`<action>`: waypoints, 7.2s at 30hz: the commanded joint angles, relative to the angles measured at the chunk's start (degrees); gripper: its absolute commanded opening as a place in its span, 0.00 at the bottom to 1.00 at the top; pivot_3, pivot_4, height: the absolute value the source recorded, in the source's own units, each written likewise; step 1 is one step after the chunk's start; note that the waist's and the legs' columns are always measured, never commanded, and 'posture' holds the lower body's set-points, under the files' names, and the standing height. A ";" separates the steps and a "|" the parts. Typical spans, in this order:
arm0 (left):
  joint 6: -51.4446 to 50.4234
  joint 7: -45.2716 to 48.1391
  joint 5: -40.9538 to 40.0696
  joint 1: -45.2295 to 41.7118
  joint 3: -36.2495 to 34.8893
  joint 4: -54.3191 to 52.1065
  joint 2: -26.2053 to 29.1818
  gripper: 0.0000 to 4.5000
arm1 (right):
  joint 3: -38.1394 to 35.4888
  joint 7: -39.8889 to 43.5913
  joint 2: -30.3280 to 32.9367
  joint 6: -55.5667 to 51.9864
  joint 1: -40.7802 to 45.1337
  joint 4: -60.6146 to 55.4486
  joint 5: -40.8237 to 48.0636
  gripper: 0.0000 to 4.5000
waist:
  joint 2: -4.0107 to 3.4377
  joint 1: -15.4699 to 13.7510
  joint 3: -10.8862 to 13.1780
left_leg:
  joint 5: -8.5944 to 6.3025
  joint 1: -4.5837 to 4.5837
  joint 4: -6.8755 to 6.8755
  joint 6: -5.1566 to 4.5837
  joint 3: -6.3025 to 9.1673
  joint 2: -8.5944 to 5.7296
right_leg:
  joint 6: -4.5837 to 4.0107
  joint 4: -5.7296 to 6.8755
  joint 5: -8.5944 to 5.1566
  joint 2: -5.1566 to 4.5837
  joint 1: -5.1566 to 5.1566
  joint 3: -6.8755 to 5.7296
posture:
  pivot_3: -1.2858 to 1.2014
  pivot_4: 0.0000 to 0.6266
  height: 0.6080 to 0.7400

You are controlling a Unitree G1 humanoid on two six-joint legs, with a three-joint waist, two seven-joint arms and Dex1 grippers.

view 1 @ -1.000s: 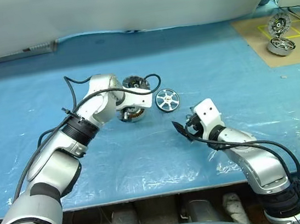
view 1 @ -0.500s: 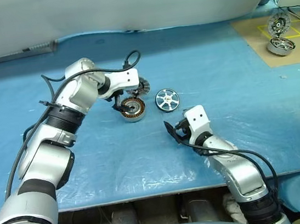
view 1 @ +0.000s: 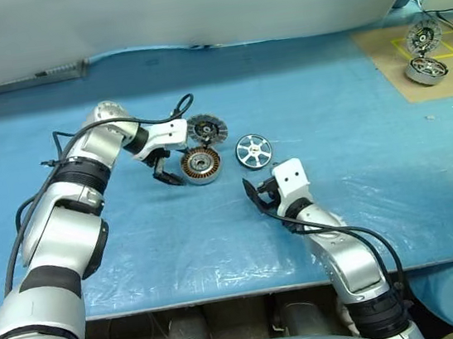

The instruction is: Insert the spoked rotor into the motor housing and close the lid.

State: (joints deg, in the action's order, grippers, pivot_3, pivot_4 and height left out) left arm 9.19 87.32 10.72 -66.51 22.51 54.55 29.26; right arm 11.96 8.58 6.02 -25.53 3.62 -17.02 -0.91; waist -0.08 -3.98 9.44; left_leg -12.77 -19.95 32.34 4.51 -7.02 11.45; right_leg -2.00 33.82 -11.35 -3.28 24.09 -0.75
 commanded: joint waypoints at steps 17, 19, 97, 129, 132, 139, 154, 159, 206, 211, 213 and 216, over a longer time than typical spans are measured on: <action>8.75 -4.59 4.85 -3.19 0.71 8.01 -5.05 0.99 | -1.24 1.96 1.72 1.17 -1.45 -2.83 0.19 1.00 | 0.04 -0.06 0.02 | 0.01 0.01 -0.01 0.01 0.00 0.00 | 0.03 0.01 0.01 0.02 0.00 0.01 | 0.52 0.24 1.00; 8.70 -4.83 5.30 -3.03 0.75 8.29 -5.31 0.99 | -1.42 2.07 1.90 0.98 -1.58 -3.06 0.23 1.00 | 0.04 -0.09 0.02 | 0.01 0.01 -0.01 0.01 0.00 0.00 | 0.03 0.01 0.02 0.01 0.00 0.01 | 0.52 0.24 1.00; -50.99 -0.24 -6.98 15.52 -2.39 -59.40 12.08 1.00 | -1.86 6.10 3.18 -0.22 0.74 -0.55 0.57 1.00 | -0.11 1.53 0.09 | 0.12 0.18 -0.25 0.20 -0.05 0.23 | -0.54 -0.02 -0.19 0.11 -0.03 -0.21 | 0.52 0.24 1.00; -32.01 -32.89 -20.89 52.55 -20.62 -65.77 4.01 1.00 | -4.26 10.36 7.59 0.28 -2.81 -4.27 2.40 1.00 | -0.15 1.60 0.10 | 0.19 0.06 -0.18 0.10 -0.05 0.40 | -0.66 0.05 -0.28 0.13 0.01 -0.47 | 0.52 0.24 1.00; -33.99 -30.16 -21.43 45.61 -18.97 -62.90 5.94 1.00 | -4.21 10.18 7.58 0.02 -2.25 -4.09 2.19 1.00 | -0.15 1.45 0.10 | 0.24 0.08 -0.17 0.12 -0.04 0.39 | -0.66 0.11 -0.27 0.12 0.01 -0.46 | 0.52 0.24 1.00; -29.70 -17.26 -18.03 22.00 -10.71 -41.30 8.53 1.00 | -4.01 9.08 6.68 0.34 -0.22 -2.25 1.81 1.00 | -0.15 1.48 0.10 | 0.29 0.12 -0.14 0.13 -0.03 0.33 | -0.65 0.28 -0.27 0.11 0.01 -0.43 | 0.52 0.24 1.00; 4.65 -7.22 2.03 -11.40 2.74 14.02 -5.06 1.00 | -3.14 6.62 4.15 2.92 -1.11 -2.61 1.43 1.00 | -0.06 0.86 0.15 | 0.30 0.05 -0.11 0.14 0.05 0.27 | -0.39 0.36 -0.11 0.10 0.01 -0.37 | 0.52 0.24 1.00; 8.48 -11.01 7.72 -12.27 4.64 18.26 -7.75 1.00 | -3.04 5.94 3.85 2.89 -1.58 -3.05 1.21 1.00 | 0.05 0.66 0.21 | 0.30 0.07 -0.11 0.15 0.05 0.26 | -0.35 0.35 -0.09 0.10 0.00 -0.37 | 0.52 0.24 1.00; 5.30 -34.64 21.69 -6.57 6.56 22.63 -16.85 0.66 | -2.96 3.35 3.03 2.87 -1.69 -2.79 0.31 1.00 | 0.30 -1.71 0.36 | 0.34 0.24 0.36 0.18 0.08 0.21 | -0.51 0.82 -0.21 -0.09 -0.15 -0.34 | 0.52 0.24 1.00; 5.97 -31.31 21.29 -5.95 6.42 21.82 -15.31 0.38 | -3.10 3.29 2.80 2.97 -1.22 -2.19 0.40 1.00 | 0.30 -1.95 0.36 | 0.34 0.58 0.37 0.18 0.05 0.19 | -0.22 0.70 -0.39 -0.21 -0.65 -0.35 | 0.52 0.24 1.00; 6.46 -29.44 20.96 -5.71 6.31 21.22 -14.39 0.35 | -3.12 3.28 2.69 3.09 -1.14 -1.93 0.40 1.00 | 0.31 -1.68 0.37 | 0.34 0.85 0.28 0.17 0.02 0.20 | -0.08 0.60 -0.49 -0.22 -0.87 -0.35 | 0.52 0.24 1.00; 6.99 -25.69 19.92 -5.24 5.74 19.93 -13.13 0.35 | -3.08 3.31 2.48 3.34 -1.04 -1.45 0.42 1.00 | 0.31 -1.44 0.36 | 0.34 0.92 0.06 0.17 0.02 0.22 | -0.10 0.52 -0.50 -0.15 -0.83 -0.35 | 0.52 0.24 1.00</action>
State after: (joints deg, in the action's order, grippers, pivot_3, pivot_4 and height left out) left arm 16.18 56.76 30.54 -74.22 27.47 73.01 15.54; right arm 9.14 12.11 8.83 -23.69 1.81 -17.51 -0.60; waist 0.23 -5.43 9.81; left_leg -12.43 -19.03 32.34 4.68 -7.00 11.70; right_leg -2.22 34.33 -11.83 -3.38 23.28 -1.10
